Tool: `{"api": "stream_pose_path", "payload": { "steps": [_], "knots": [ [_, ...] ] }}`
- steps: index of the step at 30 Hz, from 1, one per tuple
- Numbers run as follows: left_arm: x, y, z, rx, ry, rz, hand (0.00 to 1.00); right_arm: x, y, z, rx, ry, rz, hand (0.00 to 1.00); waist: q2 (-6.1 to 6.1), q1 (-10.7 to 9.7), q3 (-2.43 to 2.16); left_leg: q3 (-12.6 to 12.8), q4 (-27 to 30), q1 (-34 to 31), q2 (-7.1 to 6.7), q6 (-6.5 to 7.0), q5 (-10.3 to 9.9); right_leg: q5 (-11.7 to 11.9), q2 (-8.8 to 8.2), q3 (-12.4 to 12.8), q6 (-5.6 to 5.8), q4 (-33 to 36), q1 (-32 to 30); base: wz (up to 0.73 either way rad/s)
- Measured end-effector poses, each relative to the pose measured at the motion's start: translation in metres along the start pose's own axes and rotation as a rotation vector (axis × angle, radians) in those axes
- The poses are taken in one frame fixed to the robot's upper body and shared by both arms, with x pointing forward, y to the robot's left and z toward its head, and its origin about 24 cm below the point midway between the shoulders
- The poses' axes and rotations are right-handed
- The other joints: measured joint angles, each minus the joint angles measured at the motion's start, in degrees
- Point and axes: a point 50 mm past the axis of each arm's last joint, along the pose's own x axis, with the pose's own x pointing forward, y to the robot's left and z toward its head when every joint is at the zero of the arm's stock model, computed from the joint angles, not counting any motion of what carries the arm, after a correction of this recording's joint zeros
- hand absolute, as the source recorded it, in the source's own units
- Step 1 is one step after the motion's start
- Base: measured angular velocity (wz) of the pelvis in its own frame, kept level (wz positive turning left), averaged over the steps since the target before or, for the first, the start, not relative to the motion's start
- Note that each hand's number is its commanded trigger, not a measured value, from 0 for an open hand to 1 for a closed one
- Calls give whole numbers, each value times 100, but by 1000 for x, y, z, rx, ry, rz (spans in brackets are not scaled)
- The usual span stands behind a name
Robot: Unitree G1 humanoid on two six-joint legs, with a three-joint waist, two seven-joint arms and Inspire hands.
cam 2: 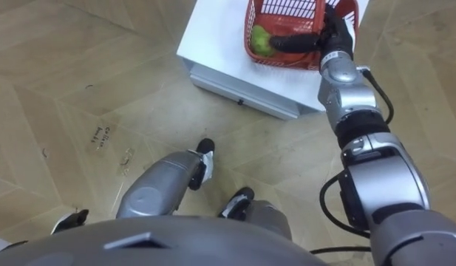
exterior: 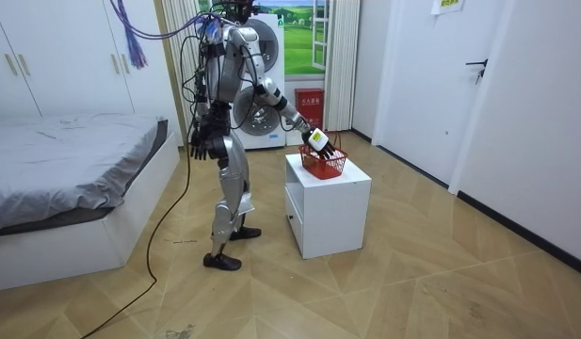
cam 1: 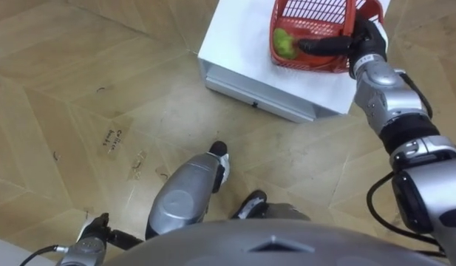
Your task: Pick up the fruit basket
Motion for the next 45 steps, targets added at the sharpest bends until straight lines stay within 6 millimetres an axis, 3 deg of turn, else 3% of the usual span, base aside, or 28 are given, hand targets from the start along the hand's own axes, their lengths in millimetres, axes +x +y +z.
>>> {"api": "stream_pose_path", "payload": {
  "steps": [11,16,22,23,24,27,32,36,39,45],
  "knots": [
    [0,-2,1,0,-4,8,0,0,-3,-1,-9,2,-5,0,14,-10,-13,-1,12,114,-1,2,2,0,1,1,0,1,103,0],
    [0,0,4,9,-14,21,0,-3,-9,-11,-61,15,-22,0,38,-117,-30,3,-5,256,-17,4,0,0,-16,-19,1,-6,250,0],
    [-1,0,4,6,-18,32,0,-12,-11,-21,-76,-8,1,0,19,-249,-144,125,-170,607,-20,12,-5,-17,-81,28,30,-5,483,-11],
    [-1,0,3,5,-16,33,0,-14,-12,-22,-69,-10,4,0,20,-297,-157,139,-209,721,-24,12,-5,-17,-84,36,30,-17,554,-3],
    [-1,0,2,4,-13,38,0,-15,-13,-24,-65,-8,3,0,19,-370,-200,141,-229,800,-25,11,-5,-17,-78,36,30,-54,628,0],
    [-3,-1,-2,0,-13,49,0,-18,-13,-25,-63,-20,14,0,25,-508,-248,177,-302,978,-14,-4,5,-11,-45,50,31,-207,825,-7],
    [-4,-6,-7,-37,-4,48,0,-26,-19,-30,-55,-37,12,0,61,-643,-257,207,-444,1290,-11,-25,17,13,-22,116,30,-315,1089,-5],
    [-5,-8,-9,-45,-3,46,0,-35,-16,-17,-34,-123,28,0,97,-870,-262,237,-498,1364,-2,-40,27,13,-15,158,30,-312,1152,-5],
    [-5,-7,-8,-45,-9,60,0,-40,-15,-12,-24,-161,28,0,107,-923,-260,276,-530,1469,2,-40,28,14,-17,170,30,-357,1233,-2],
    [-6,-6,-5,-49,-25,75,0,-48,-23,-21,-5,-159,-8,0,94,-1041,-265,345,-651,1676,16,-52,34,53,7,240,30,-517,1394,-5]
  ]
}}
